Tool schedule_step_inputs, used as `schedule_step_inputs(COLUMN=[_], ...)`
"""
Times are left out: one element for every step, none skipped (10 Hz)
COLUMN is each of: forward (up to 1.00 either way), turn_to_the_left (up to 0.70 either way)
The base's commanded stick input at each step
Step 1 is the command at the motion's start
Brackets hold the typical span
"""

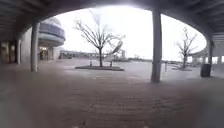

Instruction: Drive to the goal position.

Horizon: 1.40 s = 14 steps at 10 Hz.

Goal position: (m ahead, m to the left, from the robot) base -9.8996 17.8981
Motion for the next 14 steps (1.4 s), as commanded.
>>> schedule_step_inputs(forward=[0.45, 0.45, 0.45, 0.45, 0.45, 0.45, 0.45, 0.45, 0.45, 0.45, 0.45, 0.45, 0.45, 0.45], turn_to_the_left=[-0.27, -0.27, -0.27, -0.27, -0.27, -0.27, -0.27, -0.27, -0.27, -0.27, -0.27, -0.27, -0.27, -0.27])
